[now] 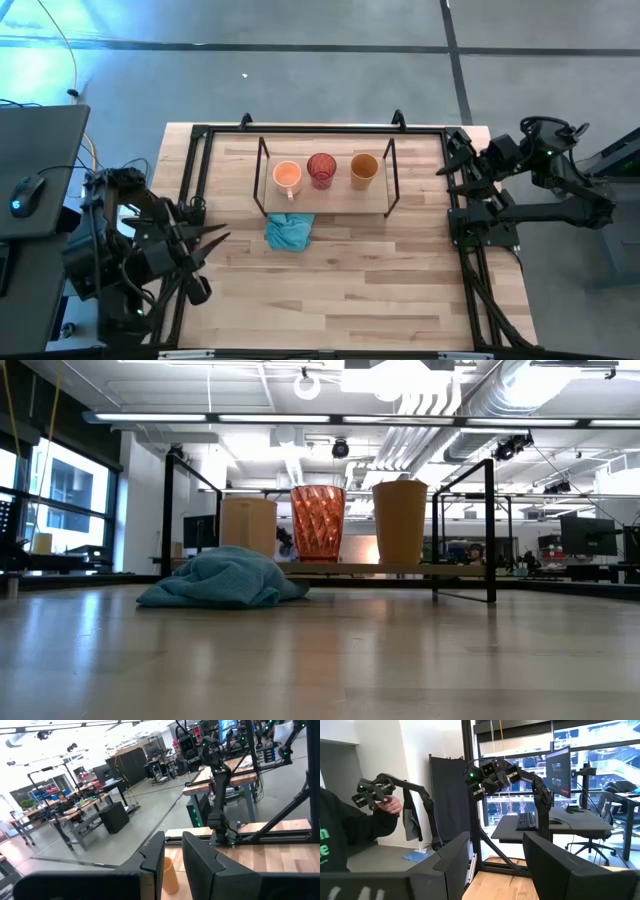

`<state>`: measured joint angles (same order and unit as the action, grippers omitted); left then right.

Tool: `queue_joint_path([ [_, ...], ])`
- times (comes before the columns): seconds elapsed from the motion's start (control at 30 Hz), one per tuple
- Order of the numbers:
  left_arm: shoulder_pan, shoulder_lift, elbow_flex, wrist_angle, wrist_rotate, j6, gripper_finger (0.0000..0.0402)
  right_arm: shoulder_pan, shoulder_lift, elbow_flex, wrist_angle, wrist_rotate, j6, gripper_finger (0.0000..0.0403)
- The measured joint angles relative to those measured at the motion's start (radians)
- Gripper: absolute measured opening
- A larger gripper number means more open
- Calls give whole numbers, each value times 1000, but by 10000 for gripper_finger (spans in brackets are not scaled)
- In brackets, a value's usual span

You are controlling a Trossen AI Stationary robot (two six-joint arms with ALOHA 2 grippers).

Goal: Stack small to large cups/mugs on shelf
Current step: Return to Home Position

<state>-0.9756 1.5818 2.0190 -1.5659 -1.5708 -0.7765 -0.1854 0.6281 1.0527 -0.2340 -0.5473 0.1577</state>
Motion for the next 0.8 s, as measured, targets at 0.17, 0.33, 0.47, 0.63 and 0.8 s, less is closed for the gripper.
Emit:
queue_joint_path([
  [0.17, 0, 0, 66, 41, 0, 90, 56, 0, 0, 0, 0, 16, 0, 177],
  [0.33, 0, 1, 116, 125, 0, 208, 56, 0, 0, 0, 0, 16, -3, 177],
  [0.47, 0, 0, 158, 224, -1, 286, 56, 0, 0, 0, 0, 17, -8, 177],
  [0.63, 0, 0, 204, 373, 55, 394, 56, 0, 0, 0, 0, 18, -21, 177],
  [0.8, 1, 0, 229, 563, 241, 573, 56, 0, 0, 0, 5, 19, -27, 177],
])
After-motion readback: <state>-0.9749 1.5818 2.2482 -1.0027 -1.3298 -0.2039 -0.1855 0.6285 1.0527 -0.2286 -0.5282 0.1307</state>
